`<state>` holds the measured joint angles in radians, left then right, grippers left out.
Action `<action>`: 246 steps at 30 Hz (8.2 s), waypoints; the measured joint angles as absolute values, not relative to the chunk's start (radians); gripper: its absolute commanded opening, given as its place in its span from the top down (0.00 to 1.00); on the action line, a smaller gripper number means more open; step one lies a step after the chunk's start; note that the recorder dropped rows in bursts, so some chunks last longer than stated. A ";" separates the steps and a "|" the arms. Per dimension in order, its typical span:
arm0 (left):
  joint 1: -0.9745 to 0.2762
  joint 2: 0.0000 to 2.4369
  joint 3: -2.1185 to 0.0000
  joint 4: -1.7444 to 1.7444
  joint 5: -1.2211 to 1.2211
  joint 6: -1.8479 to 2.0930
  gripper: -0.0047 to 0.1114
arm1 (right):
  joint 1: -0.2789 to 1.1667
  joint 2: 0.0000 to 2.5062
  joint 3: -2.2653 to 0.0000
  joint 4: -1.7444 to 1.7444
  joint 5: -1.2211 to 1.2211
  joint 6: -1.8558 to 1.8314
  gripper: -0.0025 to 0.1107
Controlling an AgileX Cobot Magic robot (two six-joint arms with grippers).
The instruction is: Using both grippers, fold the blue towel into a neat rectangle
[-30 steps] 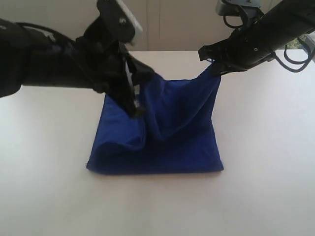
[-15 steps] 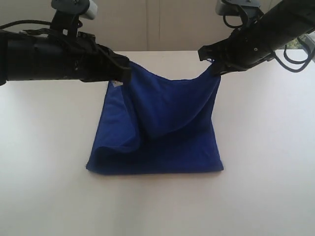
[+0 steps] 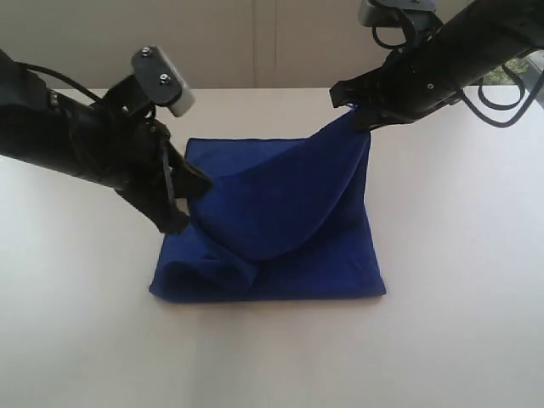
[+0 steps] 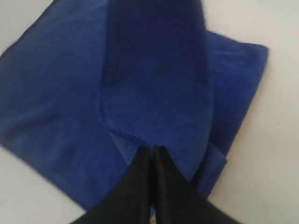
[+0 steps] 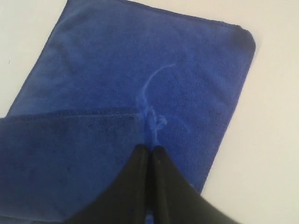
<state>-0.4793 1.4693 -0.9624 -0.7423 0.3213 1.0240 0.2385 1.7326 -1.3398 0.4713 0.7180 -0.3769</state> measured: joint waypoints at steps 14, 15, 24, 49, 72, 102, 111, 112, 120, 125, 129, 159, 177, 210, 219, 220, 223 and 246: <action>-0.340 1.505 -1.007 -0.715 0.384 0.620 0.96 | 0.239 1.647 -1.303 0.471 0.699 -0.377 0.98; -0.340 1.505 -1.019 -0.733 0.411 0.647 0.96 | 0.239 1.631 -1.290 0.471 0.699 -0.377 0.98; -0.347 1.454 -1.099 -0.772 0.519 0.545 0.96 | 0.239 1.444 -1.122 0.467 0.695 -0.385 0.98; -0.347 0.971 -1.083 -0.478 0.974 0.328 0.96 | 0.302 0.899 -0.889 0.469 0.918 -0.390 0.98; -0.347 0.906 -0.905 -0.529 0.786 0.333 0.96 | 0.308 0.844 -0.785 0.470 0.847 -0.407 0.98; -0.347 1.167 -1.025 -0.476 0.643 0.316 0.96 | 0.308 1.067 -0.823 0.464 0.571 -0.409 0.98; -0.347 1.275 -1.001 -0.476 0.540 0.316 0.96 | 0.308 1.213 -0.823 0.464 0.497 -0.409 0.98; -0.347 1.287 -1.001 -0.476 0.527 0.316 0.96 | 0.308 1.234 -0.823 0.464 0.480 -0.409 0.98; -0.347 1.418 -1.001 -0.475 0.356 0.316 0.96 | 0.308 1.380 -0.825 0.462 0.338 -0.409 0.98; -0.347 1.495 -1.001 -0.477 0.245 0.316 0.96 | 0.308 1.451 -0.824 0.462 0.217 -0.409 0.98; -0.349 1.528 -1.001 -0.477 0.180 0.316 0.96 | 0.309 1.498 -0.824 0.462 0.158 -0.409 0.98; -0.349 1.740 -1.270 -0.483 0.143 0.292 0.96 | 0.309 1.715 -1.043 0.465 0.040 -0.387 0.98; -0.315 1.882 -1.442 -0.481 0.139 0.292 0.96 | 0.277 1.850 -1.179 0.465 0.020 -0.385 0.98; -0.284 2.192 -1.657 -0.447 0.036 0.294 0.96 | 0.277 2.170 -1.425 0.465 -0.031 -0.385 0.98; -0.284 2.236 -1.659 -0.447 -0.013 0.281 0.96 | 0.277 2.218 -1.427 0.465 -0.103 -0.385 0.98; -0.284 2.236 -1.659 -0.449 -0.018 0.274 0.96 | 0.277 2.218 -1.427 0.465 -0.106 -0.385 0.98; -0.284 2.237 -1.670 -0.449 -0.027 0.203 0.96 | 0.277 2.223 -1.432 0.465 -0.121 -0.385 0.98; -0.313 2.266 -1.672 -0.451 -0.101 0.185 0.63 | 0.277 2.280 -1.432 0.465 -0.212 -0.394 0.76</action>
